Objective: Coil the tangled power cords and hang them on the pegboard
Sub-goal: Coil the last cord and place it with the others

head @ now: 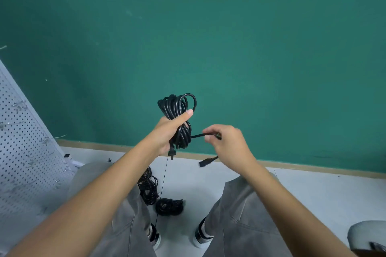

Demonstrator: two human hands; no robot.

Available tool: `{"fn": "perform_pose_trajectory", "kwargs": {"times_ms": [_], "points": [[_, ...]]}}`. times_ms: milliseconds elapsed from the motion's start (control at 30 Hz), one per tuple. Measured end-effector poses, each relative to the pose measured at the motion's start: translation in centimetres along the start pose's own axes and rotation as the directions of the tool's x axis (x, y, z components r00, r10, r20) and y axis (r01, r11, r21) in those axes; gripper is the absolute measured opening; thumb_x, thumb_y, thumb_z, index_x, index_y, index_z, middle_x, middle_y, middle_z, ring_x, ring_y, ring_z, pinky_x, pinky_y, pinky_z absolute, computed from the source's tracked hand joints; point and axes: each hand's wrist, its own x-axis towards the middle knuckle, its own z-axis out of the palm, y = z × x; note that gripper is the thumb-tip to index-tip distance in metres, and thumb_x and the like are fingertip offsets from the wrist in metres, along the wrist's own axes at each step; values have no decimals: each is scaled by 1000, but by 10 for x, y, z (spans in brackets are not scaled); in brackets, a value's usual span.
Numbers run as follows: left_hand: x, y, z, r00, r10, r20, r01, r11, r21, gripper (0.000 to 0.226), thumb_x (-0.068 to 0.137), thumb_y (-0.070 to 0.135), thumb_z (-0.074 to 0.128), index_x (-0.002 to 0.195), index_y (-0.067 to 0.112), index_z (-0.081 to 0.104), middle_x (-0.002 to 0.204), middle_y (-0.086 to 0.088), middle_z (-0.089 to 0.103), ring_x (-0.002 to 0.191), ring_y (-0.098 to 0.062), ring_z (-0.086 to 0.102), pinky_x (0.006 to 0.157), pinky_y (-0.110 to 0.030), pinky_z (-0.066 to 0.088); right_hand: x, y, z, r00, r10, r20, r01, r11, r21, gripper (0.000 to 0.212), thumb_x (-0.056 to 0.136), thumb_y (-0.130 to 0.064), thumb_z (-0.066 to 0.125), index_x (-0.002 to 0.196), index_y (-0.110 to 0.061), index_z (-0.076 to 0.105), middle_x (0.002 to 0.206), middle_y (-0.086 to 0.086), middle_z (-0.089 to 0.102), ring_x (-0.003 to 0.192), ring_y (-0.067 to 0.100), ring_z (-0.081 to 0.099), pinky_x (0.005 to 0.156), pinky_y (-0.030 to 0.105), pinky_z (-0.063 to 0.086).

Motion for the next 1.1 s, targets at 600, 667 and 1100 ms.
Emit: {"fn": "perform_pose_trajectory", "kwargs": {"times_ms": [600, 667, 1100], "points": [[-21, 24, -1, 695, -454, 557, 99, 828, 551, 47, 65, 31, 87, 96, 7, 62, 80, -5, 61, 67, -17, 62, 89, -48, 61, 57, -107, -77, 803, -370, 467, 492, 854, -170, 21, 75, -12, 89, 88, -10, 73, 73, -14, 63, 59, -10, 56, 60, 6, 41], [-29, 31, -1, 573, -485, 661, 46, 824, 565, 23, 70, 30, 79, 80, 13, 67, 74, 0, 61, 64, -15, 58, 85, -43, 59, 66, -114, -73, 741, -338, 580, 470, 878, -89, 18, 78, -12, 87, 90, -9, 74, 73, -13, 68, 59, -7, 59, 63, 7, 46], [-37, 25, -14, 584, 5, 812, 49, 998, -41, 57, 74, 41, 87, 108, 10, 53, 73, 1, 45, 63, -14, 51, 88, -38, 54, 66, -32, -22, 651, -286, 703, -411, 646, 643, 92, 93, -80, 20, 100, -4, 72, 87, 16, 60, 68, 23, 51, 67, 29, 46]]}}
